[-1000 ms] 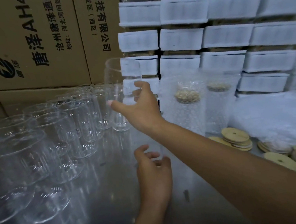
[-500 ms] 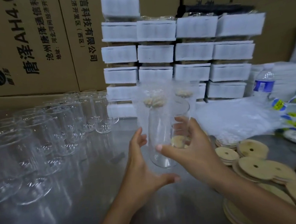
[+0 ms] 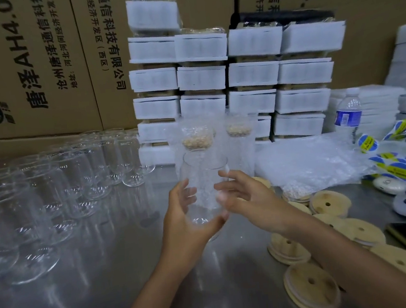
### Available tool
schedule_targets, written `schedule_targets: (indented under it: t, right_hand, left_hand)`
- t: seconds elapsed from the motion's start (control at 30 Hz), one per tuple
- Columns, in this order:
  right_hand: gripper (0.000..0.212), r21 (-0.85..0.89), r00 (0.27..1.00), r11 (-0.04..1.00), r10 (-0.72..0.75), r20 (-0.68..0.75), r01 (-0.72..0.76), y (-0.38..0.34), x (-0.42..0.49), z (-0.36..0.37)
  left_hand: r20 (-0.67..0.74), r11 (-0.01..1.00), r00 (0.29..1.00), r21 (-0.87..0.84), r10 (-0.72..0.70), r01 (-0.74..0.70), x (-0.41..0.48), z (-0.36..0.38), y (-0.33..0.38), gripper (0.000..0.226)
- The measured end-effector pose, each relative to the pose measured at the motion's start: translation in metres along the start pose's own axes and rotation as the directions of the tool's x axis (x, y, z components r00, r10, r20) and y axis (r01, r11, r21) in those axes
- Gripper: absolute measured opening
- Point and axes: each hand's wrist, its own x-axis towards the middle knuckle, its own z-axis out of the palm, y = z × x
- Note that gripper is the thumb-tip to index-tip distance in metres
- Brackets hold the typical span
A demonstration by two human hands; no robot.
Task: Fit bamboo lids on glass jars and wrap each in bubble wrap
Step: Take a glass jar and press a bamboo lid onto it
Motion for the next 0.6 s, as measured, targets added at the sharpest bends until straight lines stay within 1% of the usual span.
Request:
schedule_targets:
  t: [0.07,0.1,0.13,0.17,0.2,0.27,0.33,0.43,0.53,0.6]
  right_hand:
    - [0.051,-0.006,0.998,1.0,0.008,-0.063,-0.008,0.004,0.009,-0.01]
    - [0.036,-0.042,0.993,0.999,0.01,-0.118,-0.015,0.009,0.016,-0.015]
    - [0.026,-0.101,0.985,0.994,0.009,-0.173,-0.027,0.015,0.023,-0.019]
    - [0.021,-0.185,0.977,0.982,0.008,-0.211,-0.048,0.022,0.03,-0.024]
    - [0.023,-0.294,0.975,0.953,0.007,-0.222,-0.074,0.03,0.036,-0.028]
    - [0.031,-0.506,0.981,0.855,0.017,-0.192,-0.114,0.046,0.048,-0.031]
    - [0.041,-0.652,0.983,0.744,0.04,-0.176,-0.147,0.059,0.057,-0.03]
    - [0.053,-0.773,0.98,0.604,0.086,-0.18,-0.195,0.072,0.064,-0.026]
    - [0.06,-0.874,0.989,0.466,0.114,-0.094,-0.137,0.085,0.069,-0.025]
    - [0.06,-0.904,0.988,0.414,0.145,-0.05,-0.106,0.092,0.07,-0.025]
  left_hand:
    - [-0.022,1.0,1.0,0.01,-0.004,0.004,0.001,-0.003,-0.005,0.089]
    - [-0.029,1.0,1.0,0.015,-0.01,0.011,0.002,-0.005,-0.007,0.087]
    - [-0.039,1.0,0.999,0.017,-0.017,0.017,0.003,-0.006,-0.009,0.082]
    - [-0.053,1.0,0.998,0.013,-0.021,0.022,0.004,-0.007,-0.011,0.079]
    - [-0.071,1.0,0.997,0.008,-0.025,0.025,0.005,-0.007,-0.012,0.078]
    - [-0.109,1.0,0.994,0.003,-0.024,0.024,0.007,-0.008,-0.013,0.082]
    - [-0.139,1.0,0.99,-0.005,-0.026,0.025,0.01,-0.008,-0.015,0.087]
    - [-0.133,0.999,0.991,-0.011,-0.035,0.034,0.009,-0.011,-0.018,0.087]
    - [-0.099,0.999,0.994,0.004,-0.041,0.041,0.007,-0.011,-0.02,0.079]
    - [-0.084,0.999,0.996,0.014,-0.04,0.042,0.006,-0.011,-0.02,0.076]
